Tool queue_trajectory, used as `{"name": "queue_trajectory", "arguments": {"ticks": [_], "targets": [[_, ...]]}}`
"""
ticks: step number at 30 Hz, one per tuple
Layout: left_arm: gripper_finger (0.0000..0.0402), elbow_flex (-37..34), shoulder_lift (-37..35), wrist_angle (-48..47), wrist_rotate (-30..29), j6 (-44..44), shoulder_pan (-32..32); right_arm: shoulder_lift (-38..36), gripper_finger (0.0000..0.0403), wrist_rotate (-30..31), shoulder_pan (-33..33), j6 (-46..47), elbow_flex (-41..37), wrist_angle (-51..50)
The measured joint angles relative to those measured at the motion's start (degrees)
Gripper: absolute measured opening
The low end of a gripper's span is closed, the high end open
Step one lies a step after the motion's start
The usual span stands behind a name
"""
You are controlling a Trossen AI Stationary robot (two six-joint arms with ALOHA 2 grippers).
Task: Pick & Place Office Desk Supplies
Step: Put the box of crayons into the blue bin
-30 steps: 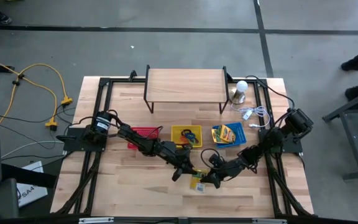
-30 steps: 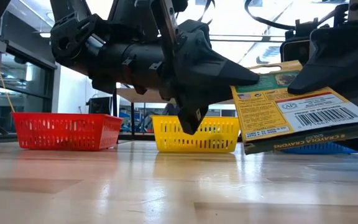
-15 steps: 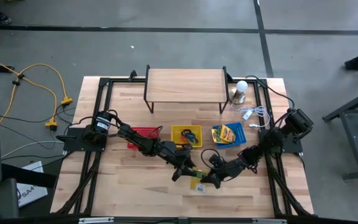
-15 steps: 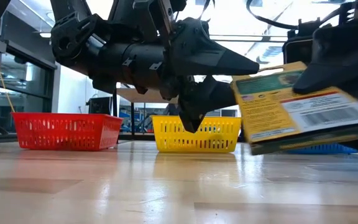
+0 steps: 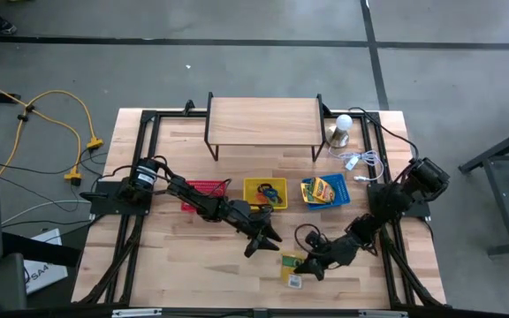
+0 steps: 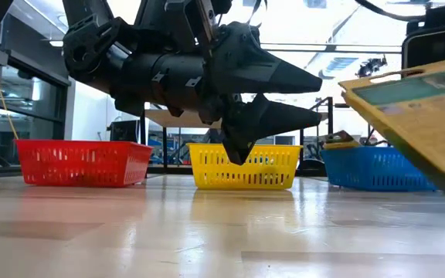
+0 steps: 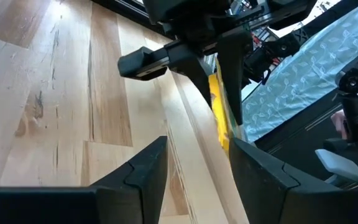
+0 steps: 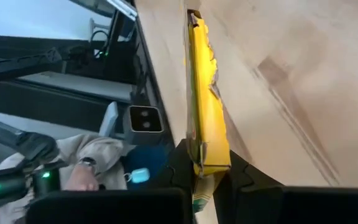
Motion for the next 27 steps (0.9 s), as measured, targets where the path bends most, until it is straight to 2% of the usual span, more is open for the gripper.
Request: {"name": "queue_trajectory", "arguments": {"ticks": [6, 12, 17, 23, 27], "targets": [[0.0166, 0.0, 0.0, 0.2, 0.0, 0.0, 0.0, 0.0, 0.0015, 6.9, 2.5, 1.1, 0.0, -2.8], [0.0166, 0.0, 0.0, 0.9, 0.0, 0.0, 0.0, -3.7, 0.0015, 7.8, 2.1, 0.4, 0.0, -6.2], [0.0166, 0.0, 0.0, 0.9, 0.1, 0.0, 0.0, -13.9, 0.0015, 8.9, 2.0, 0.7, 0.0, -22.3], [0.0166, 0.0, 0.0, 1.0, 0.9, 0.0, 0.0, -29.8, 0.0015, 16.6, 2.0, 4.6, 0.0, -44.1], [0.0166, 0.0, 0.0, 1.0, 1.4, 0.0, 0.0, -38.3, 0.0015, 21.7, 2.0, 4.5, 0.0, -51.8]]}}
